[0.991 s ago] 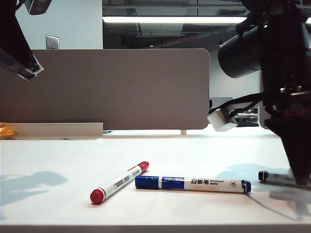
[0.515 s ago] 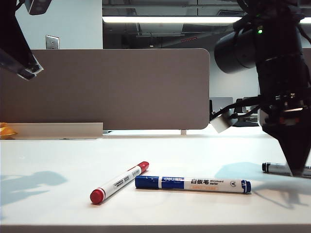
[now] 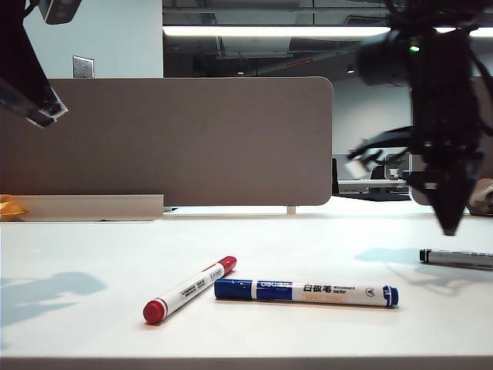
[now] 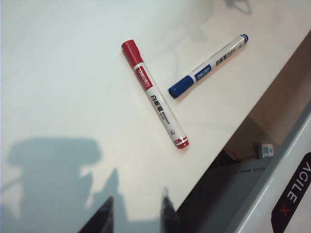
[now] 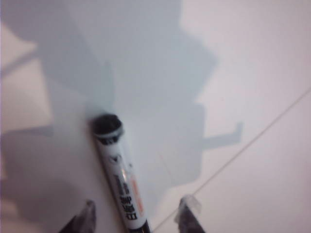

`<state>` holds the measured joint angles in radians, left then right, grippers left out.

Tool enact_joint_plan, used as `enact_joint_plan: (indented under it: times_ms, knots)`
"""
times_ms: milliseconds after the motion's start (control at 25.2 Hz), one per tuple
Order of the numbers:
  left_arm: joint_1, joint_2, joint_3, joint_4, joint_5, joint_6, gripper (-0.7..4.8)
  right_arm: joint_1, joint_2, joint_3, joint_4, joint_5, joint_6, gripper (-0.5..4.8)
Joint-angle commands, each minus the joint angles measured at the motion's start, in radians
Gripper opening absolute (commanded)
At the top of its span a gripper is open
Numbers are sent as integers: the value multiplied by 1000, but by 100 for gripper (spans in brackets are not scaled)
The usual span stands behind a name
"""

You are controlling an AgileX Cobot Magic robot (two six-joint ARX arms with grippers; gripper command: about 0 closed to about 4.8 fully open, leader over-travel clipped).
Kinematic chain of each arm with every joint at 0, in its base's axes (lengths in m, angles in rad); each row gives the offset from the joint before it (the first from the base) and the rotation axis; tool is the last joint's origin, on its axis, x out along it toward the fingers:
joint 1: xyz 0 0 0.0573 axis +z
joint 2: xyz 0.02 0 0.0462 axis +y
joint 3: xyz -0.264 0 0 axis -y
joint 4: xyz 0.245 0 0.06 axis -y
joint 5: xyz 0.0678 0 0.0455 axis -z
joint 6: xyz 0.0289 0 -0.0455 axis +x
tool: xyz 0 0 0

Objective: Pick up the markers one by one and line them up horizontally in a straight line on the table.

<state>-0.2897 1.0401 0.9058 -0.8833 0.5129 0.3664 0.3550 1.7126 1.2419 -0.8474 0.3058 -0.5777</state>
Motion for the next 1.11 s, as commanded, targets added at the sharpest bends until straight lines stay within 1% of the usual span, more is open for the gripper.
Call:
enact_joint_plan:
  times_ms: [40,119,159,317,476,674,753,793,872,952,991,1031,1110]
  knots:
    - [0,-3,3,1,7,4,123,-71,-4,1,-5,-72,-3,241]
    - [0,-3,3,2,7,4,123,-106,-4,1,-8,-98,-3,262]
    - [0,-3,3,2,7,4,123,-142,-4,1,-8,-123,-2,267]
    - [0,-3,3,2,7,18,123,-182,-3,1,-6,-169,-3,267]
    - [0,-3,3,-1,7,19,123,-214,-1,1,31,-235,-27,267]
    - [0,-3,3,-12,7,19,123,-253,42,6,61,-238,-29,267]
    - [0,-3,3,-14,7,19,123,-270,80,9,53,-252,-25,267]
    - [0,-3,3,-14,6,21,123,-275,99,9,44,-278,-25,267]
    - [0,-3,3,-13,6,25,123,-275,116,8,44,-283,-24,265]
    - [0,-3,2,-13,4,27,123,-274,118,9,42,-283,-15,187]
    - [0,-3,2,-13,3,27,123,-274,118,9,38,-283,-6,164]
    - [0,-3,2,-12,4,27,123,-273,117,9,31,-282,0,150]
    - [0,-3,2,-9,4,27,123,-273,116,9,5,-283,2,148]
